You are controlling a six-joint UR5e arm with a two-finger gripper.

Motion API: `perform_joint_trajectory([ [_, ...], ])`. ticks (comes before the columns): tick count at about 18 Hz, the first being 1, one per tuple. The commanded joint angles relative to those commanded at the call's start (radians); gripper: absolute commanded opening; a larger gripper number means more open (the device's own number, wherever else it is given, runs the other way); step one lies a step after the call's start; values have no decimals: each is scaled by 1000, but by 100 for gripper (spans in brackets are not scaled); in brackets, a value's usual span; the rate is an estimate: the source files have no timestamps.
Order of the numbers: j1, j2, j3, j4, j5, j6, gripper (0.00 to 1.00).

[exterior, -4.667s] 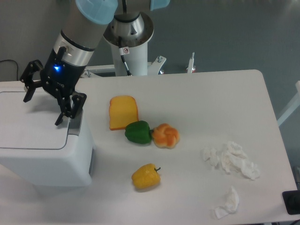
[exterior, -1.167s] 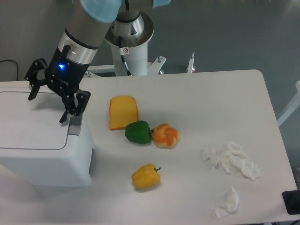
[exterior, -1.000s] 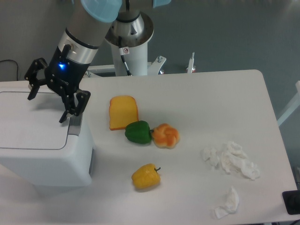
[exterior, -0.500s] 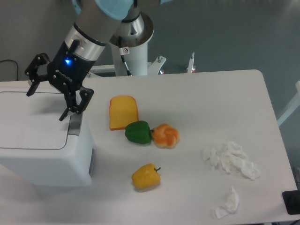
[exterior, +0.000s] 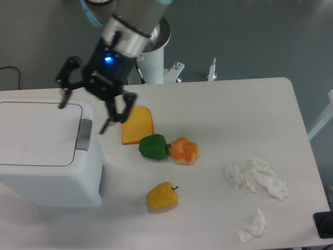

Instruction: Close the trash can

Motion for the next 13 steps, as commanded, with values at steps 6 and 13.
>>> perform_joint_trajectory([
  [6,115,15,20,5,29,31,100],
  [13,201,54,-9,-3,90,232,100],
])
